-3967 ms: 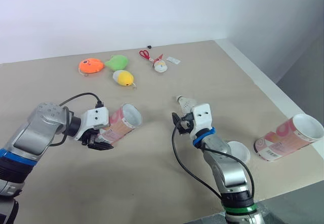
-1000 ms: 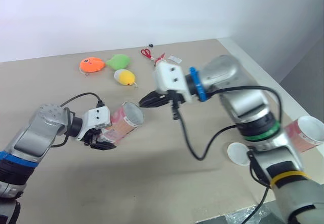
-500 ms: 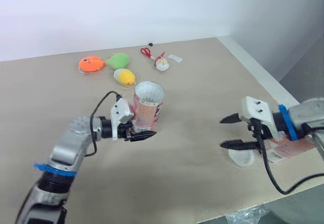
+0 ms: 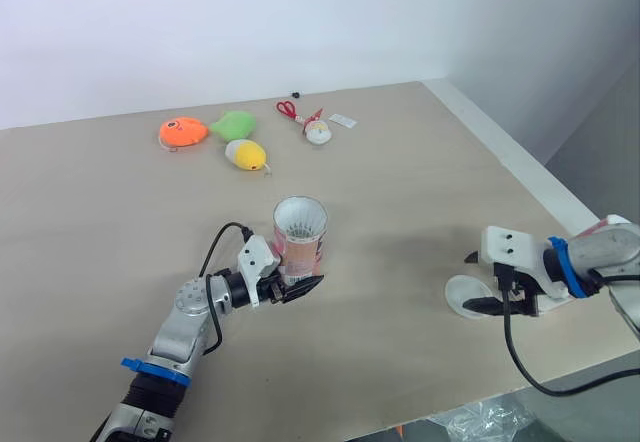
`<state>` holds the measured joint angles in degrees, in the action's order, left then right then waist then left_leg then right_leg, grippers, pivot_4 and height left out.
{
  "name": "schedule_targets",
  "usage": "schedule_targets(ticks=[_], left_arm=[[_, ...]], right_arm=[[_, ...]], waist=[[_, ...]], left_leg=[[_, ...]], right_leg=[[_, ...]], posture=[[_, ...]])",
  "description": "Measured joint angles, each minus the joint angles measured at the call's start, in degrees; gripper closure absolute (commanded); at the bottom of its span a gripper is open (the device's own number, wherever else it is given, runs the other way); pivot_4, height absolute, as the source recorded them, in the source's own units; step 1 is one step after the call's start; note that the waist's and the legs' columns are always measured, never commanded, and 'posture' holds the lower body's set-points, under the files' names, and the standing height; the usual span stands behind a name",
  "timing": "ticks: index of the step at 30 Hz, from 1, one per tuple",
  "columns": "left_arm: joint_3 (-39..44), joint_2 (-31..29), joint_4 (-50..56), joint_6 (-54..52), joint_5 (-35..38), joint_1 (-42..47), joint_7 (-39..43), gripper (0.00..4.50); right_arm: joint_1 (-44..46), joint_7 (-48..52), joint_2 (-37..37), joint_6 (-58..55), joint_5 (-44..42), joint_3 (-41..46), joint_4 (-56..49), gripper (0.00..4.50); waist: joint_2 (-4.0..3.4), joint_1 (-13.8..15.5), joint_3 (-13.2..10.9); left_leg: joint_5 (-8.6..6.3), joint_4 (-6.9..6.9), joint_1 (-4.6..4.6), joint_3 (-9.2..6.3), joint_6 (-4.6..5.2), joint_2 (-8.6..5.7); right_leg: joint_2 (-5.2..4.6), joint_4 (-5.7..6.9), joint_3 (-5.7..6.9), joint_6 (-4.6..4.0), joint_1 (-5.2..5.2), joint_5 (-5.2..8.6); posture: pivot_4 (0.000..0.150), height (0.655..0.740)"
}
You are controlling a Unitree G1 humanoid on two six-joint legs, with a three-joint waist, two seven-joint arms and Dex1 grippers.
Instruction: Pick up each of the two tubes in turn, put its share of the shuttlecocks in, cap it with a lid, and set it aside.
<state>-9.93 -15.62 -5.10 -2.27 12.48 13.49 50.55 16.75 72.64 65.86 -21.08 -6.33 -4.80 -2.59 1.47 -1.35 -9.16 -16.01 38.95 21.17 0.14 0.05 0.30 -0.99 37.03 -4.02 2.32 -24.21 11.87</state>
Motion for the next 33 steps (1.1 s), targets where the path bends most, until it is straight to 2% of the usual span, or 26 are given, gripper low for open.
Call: schedule_targets(ticks=[14,17,18,20,24,25,33], left_arm=[[0.3,1.2,-0.1,-0.8,1.1,-0.2,-0.6,1.16],[0.6,1.1,0.0,-1.2,1.2,-0.1,-0.6,1.16],[0.6,1.1,0.0,-1.3,1.3,-0.1,-0.6,1.16],[0.7,1.0,0.0,-1.4,1.3,-0.1,-0.6,1.16],[0.7,0.9,0.0,-1.6,1.4,-0.1,-0.7,1.16],[0.8,0.9,0.1,-1.6,1.4,-0.1,-0.7,1.16],[0.7,0.9,0.4,-1.9,1.5,-0.1,-1.3,1.16]], right_arm=[[1.7,0.3,-2.4,0.7,2.3,-2.5,1.7,0.06],[1.6,0.6,-2.5,0.3,2.2,-2.6,1.6,0.89],[1.5,0.8,-2.6,0.3,2.2,-2.7,1.4,1.31],[1.4,1.0,-2.6,0.0,2.2,-2.9,0.7,2.19],[1.2,0.8,-2.5,-0.5,2.5,-2.9,0.5,4.31],[1.2,0.8,-2.5,-0.7,2.5,-2.9,0.4,4.46],[0.6,0.8,-2.6,-3.5,2.0,-2.9,-4.3,4.46]], waist=[[-0.03,0.1,0.0],[-0.02,0.0,0.0],[-0.01,0.1,0.0],[-0.01,0.0,0.1],[0.01,0.0,0.1],[0.01,0.0,0.1],[0.0,0.1,0.1]], left_leg=[[0.0,0.0,-0.01,0.0,0.0,-0.01],[0.0,0.0,-0.01,0.0,0.0,0.0],[0.0,0.0,-0.02,0.0,0.0,0.0],[0.0,0.0,-0.05,-0.01,0.0,0.0],[0.0,0.0,-0.1,0.0,0.0,0.0],[0.0,0.0,-0.09,0.0,0.0,0.0],[0.0,0.0,-0.07,-0.02,0.0,0.01]], right_leg=[[0.01,-0.05,-0.02,0.07,0.07,-0.01],[0.02,-0.06,-0.02,0.07,0.08,-0.01],[0.02,-0.06,-0.02,0.07,0.09,-0.01],[0.01,-0.06,-0.03,0.09,0.11,-0.02],[0.02,-0.06,-0.04,0.08,0.14,-0.01],[0.03,-0.07,-0.03,0.07,0.14,-0.01],[0.04,-0.06,-0.03,0.07,0.12,-0.01]], posture=[[0.15,0.74],[0.15,0.74],[0.15,0.74],[0.15,0.74],[0.15,0.74],[0.15,0.74],[0.15,0.74]])
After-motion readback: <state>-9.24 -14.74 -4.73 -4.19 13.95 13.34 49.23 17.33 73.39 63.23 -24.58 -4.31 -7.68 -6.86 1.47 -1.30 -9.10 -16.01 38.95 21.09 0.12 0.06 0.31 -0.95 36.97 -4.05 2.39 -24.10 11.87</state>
